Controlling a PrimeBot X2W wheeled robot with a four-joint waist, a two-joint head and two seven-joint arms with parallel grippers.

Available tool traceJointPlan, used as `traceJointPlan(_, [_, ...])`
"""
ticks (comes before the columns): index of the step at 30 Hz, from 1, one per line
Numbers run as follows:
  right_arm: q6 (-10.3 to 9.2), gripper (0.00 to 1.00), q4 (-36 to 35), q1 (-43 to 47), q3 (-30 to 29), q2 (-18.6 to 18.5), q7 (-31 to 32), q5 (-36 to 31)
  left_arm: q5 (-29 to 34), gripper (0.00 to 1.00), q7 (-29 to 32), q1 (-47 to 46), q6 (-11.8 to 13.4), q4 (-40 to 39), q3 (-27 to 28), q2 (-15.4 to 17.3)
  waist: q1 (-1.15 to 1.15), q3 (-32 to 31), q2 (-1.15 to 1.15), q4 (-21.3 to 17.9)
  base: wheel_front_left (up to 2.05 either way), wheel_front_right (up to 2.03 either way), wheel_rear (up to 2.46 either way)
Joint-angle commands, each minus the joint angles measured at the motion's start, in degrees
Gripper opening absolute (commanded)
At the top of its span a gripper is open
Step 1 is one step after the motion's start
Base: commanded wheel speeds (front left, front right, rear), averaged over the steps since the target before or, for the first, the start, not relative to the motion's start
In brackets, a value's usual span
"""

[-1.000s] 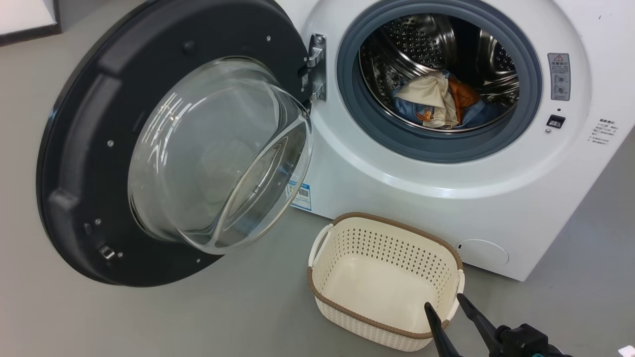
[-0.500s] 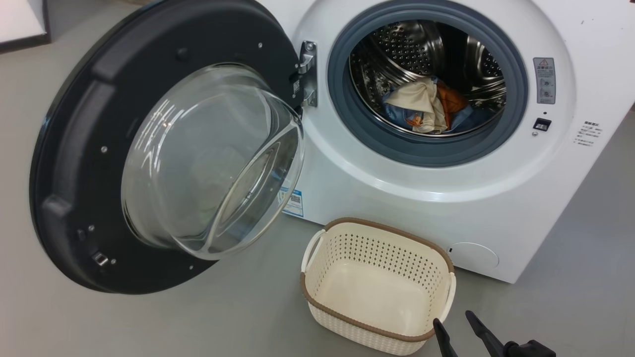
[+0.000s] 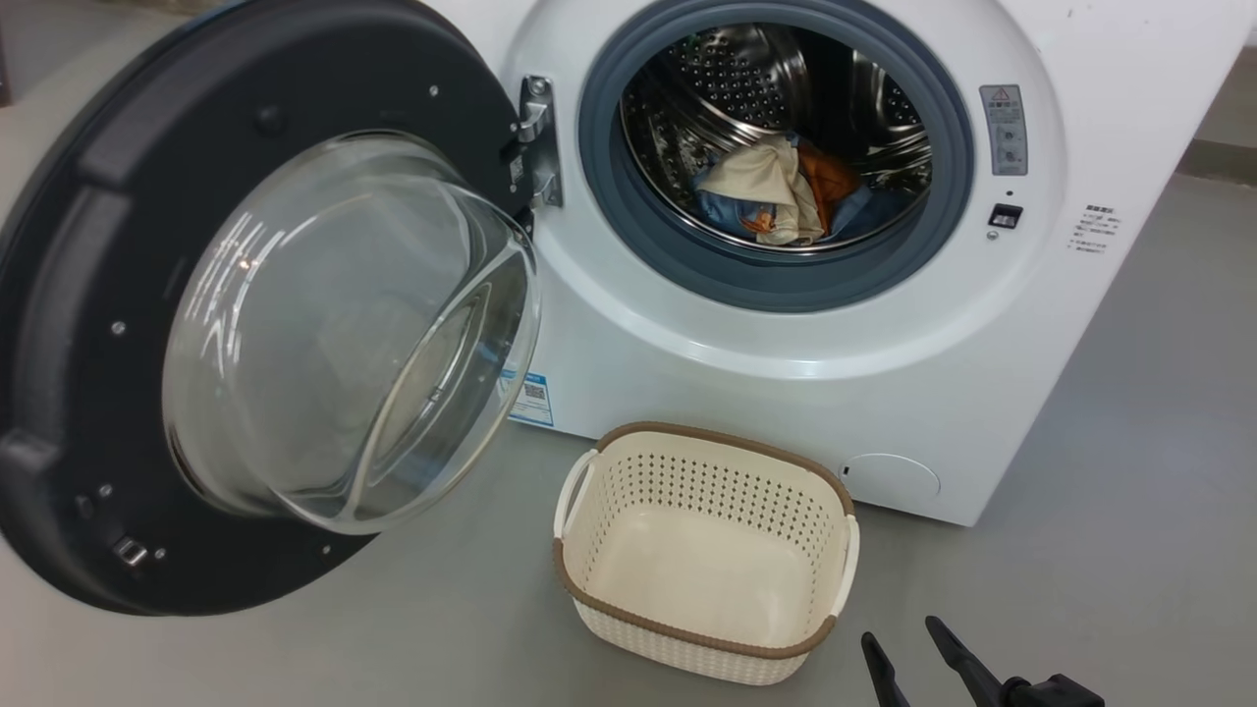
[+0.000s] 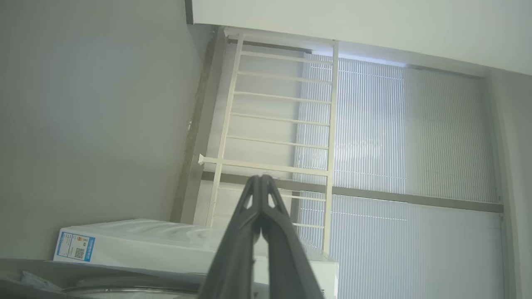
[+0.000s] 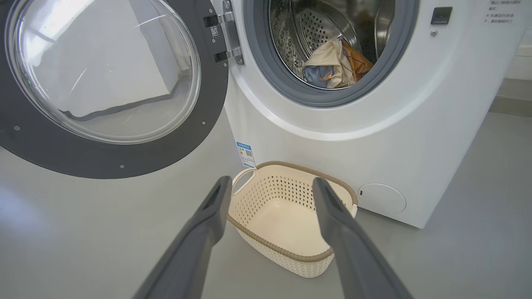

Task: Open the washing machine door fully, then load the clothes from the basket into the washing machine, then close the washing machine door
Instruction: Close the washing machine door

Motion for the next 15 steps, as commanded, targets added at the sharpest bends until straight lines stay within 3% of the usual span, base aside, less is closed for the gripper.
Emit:
traceJointPlan(1, [0.09, 1.00, -1.5, -1.4, 1.4, -0.7, -0.3, -0.3, -1.2, 0.00, 1.2, -2.1, -0.9, 0.0, 0.9, 4.3, 0.00, 0.7, 0.00, -0.9, 0.00, 0.00, 0.00])
traceJointPlan(15, [0.09, 1.00, -1.9, -2.7, 0.4, -0.8, -0.3, -1.4, -2.9, 0.00, 10.1, -6.9, -5.9, 10.9, -0.9, 5.3, 0.00, 4.1, 0.00, -2.3, 0.00, 0.00, 0.00])
